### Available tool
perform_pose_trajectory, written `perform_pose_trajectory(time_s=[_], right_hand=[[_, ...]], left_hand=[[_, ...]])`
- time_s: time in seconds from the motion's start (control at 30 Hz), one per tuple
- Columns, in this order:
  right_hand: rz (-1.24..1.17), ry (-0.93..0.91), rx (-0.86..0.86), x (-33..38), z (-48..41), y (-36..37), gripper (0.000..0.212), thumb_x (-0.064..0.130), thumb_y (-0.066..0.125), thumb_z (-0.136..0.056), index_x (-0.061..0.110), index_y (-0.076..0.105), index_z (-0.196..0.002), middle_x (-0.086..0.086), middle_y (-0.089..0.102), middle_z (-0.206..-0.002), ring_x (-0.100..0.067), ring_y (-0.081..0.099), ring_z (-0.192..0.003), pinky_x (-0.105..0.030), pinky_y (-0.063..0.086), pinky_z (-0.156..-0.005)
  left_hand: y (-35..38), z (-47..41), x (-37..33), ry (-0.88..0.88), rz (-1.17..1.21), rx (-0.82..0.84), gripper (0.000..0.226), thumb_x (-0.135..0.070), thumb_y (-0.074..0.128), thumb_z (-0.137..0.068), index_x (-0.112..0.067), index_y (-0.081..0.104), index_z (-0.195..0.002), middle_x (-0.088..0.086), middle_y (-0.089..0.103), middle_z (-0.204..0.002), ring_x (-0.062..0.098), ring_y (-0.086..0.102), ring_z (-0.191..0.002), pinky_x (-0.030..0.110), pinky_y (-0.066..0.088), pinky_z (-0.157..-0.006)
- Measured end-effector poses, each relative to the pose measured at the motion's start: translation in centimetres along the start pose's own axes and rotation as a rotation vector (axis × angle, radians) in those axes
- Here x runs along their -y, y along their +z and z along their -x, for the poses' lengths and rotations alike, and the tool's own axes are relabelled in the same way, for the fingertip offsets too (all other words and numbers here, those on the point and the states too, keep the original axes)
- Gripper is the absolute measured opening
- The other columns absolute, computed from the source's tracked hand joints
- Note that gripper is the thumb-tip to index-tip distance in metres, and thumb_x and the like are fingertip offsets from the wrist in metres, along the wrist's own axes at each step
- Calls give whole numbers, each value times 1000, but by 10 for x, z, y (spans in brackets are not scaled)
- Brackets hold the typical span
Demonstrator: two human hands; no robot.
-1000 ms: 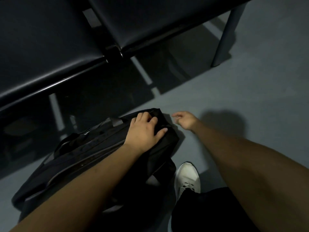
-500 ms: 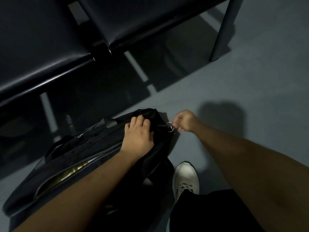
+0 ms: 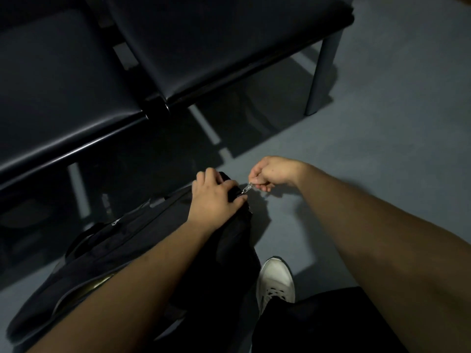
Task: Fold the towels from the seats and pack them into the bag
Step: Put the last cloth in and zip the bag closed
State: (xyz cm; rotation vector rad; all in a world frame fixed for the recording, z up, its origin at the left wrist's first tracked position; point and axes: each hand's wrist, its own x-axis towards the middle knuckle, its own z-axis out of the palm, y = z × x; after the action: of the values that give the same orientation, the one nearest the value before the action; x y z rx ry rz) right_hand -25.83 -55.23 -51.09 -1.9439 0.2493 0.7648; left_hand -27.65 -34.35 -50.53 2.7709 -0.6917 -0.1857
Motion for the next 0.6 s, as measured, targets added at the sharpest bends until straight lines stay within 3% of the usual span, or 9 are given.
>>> perform_pose_trajectory(time_s=[0.07,0.17,0.27,0.33,0.47,0.53,0.6], right_hand=[[-148,18,24,-4,0,1,24,-8,54,-95,5,64,-78,-2,60,-55,-9,51,-45,-20,42,-48],[-276,26,69,-12,0,-1,15,-6,60,-93,1,65,-81,-3,61,-55,-9,51,-46,-23,41,-49],[-381,30,118,-19,-1,0,9,5,63,-96,4,67,-88,-4,68,-70,-10,56,-54,-21,45,-51],[-394,50,149,-23,-2,6,5,9,62,-98,9,67,-99,-4,69,-88,-12,61,-64,-21,51,-55],[-155,31,207,-34,-8,29,47,6,67,-94,27,56,-135,7,57,-127,-13,62,-99,-24,52,-73],[-130,-35,132,-31,-12,39,55,6,71,-91,25,57,-141,9,64,-116,0,61,-91,-17,49,-69],[-78,-104,28,-26,-19,46,48,2,71,-90,19,62,-134,21,67,-79,10,58,-62,-7,41,-59]], left_hand=[[-2,-12,-6,53,44,103,33,-50,66,-89,-26,75,-110,8,58,-102,31,53,-105,38,44,-90],[1,-19,-16,22,28,153,26,-42,60,-94,-27,74,-109,7,71,-104,31,64,-103,35,49,-77],[4,-17,-18,-17,-36,139,23,-39,58,-92,-21,70,-102,12,70,-99,38,65,-96,37,48,-72],[6,-17,-12,-79,76,136,19,-32,62,-88,-15,67,-92,13,69,-91,37,64,-89,36,46,-69],[9,-15,12,-258,489,179,7,-18,64,-86,-21,62,-80,-3,67,-74,17,64,-72,32,51,-68],[9,-14,21,-303,612,221,14,-13,63,-88,-24,61,-79,-1,70,-74,15,65,-67,34,54,-68],[10,-14,27,-347,708,237,16,-13,63,-91,-24,62,-80,3,73,-77,18,67,-69,36,55,-69]])
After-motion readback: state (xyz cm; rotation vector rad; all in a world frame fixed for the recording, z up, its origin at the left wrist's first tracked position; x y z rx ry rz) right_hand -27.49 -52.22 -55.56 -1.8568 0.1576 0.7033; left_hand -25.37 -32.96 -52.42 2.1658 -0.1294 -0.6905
